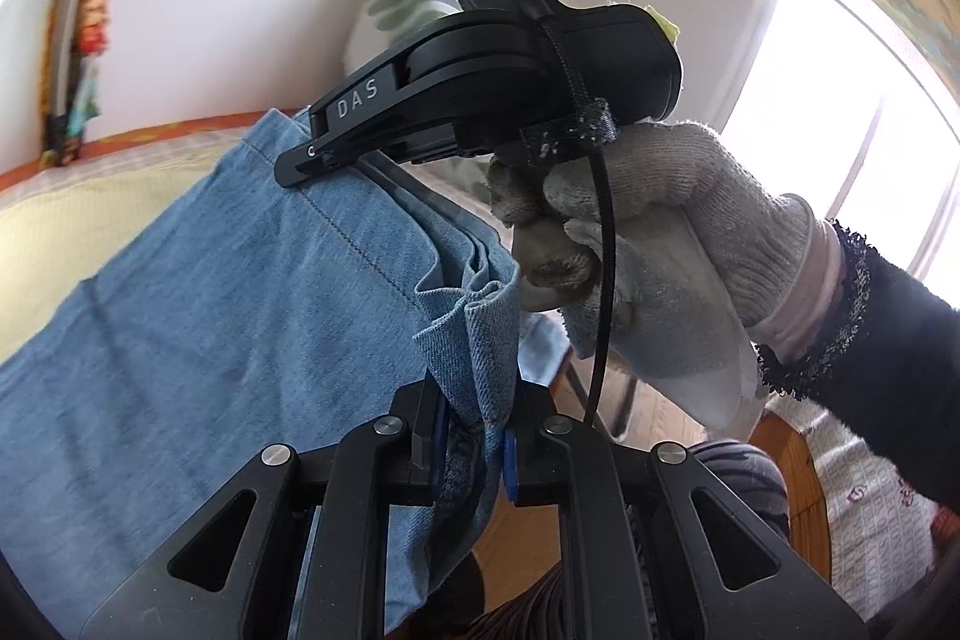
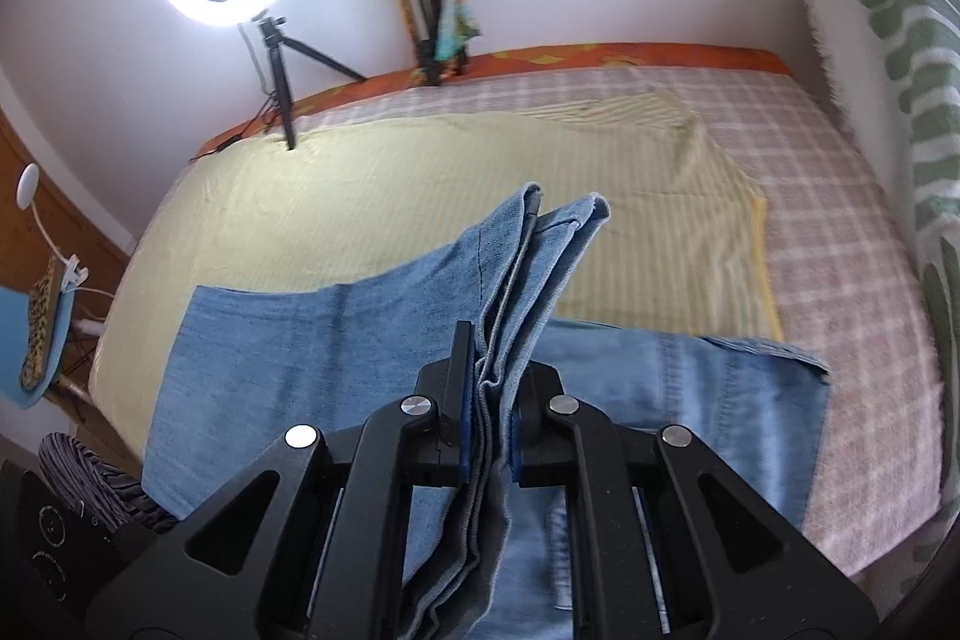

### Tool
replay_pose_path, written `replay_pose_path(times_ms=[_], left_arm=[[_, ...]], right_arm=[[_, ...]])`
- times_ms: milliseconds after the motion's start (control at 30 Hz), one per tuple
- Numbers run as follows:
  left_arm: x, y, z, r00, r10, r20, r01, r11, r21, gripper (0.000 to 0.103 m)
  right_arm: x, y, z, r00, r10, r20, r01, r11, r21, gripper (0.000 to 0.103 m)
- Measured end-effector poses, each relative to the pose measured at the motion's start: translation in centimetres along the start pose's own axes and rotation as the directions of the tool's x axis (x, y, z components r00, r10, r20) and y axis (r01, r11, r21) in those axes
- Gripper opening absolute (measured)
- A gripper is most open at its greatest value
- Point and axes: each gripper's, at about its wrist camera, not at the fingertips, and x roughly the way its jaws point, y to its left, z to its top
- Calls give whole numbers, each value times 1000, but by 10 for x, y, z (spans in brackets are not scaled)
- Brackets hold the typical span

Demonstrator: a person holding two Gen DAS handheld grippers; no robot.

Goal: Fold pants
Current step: 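Lift the hem with both tools and fold it over toward the waistband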

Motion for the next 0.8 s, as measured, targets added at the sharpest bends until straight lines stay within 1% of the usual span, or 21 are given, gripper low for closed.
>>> replay_pose_path(times_ms=[200,233,267,400,500,633,667,767,800], left_arm=[[38,-8,14,999,-39,-33,41,999,36,12],[45,-1,22,998,-42,-38,43,998,40,12],[52,-3,24,998,-45,-47,47,998,47,12],[72,7,26,995,-45,-85,49,998,45,12],[82,18,27,992,-39,-118,43,998,35,13],[90,22,31,986,-38,-163,42,999,26,23],[85,26,31,985,-36,-167,41,999,30,25],[67,39,30,986,-29,-167,32,999,15,36],[59,46,30,986,-22,-165,24,1000,8,37]], right_arm=[[-10,-41,-14,999,-54,5,53,998,34,9],[-10,-48,-16,998,-61,2,61,997,41,9],[-9,-54,-19,998,-64,-1,64,997,48,9],[1,-78,-30,998,-65,-21,66,994,83,9],[11,-86,-35,997,-62,-34,65,994,87,9],[19,-89,-38,996,-73,-48,76,994,84,9],[20,-89,-38,996,-80,-51,83,994,76,9],[23,-88,-41,993,-98,-58,101,993,62,9],[25,-88,-42,993,-105,-60,108,993,56,9]])
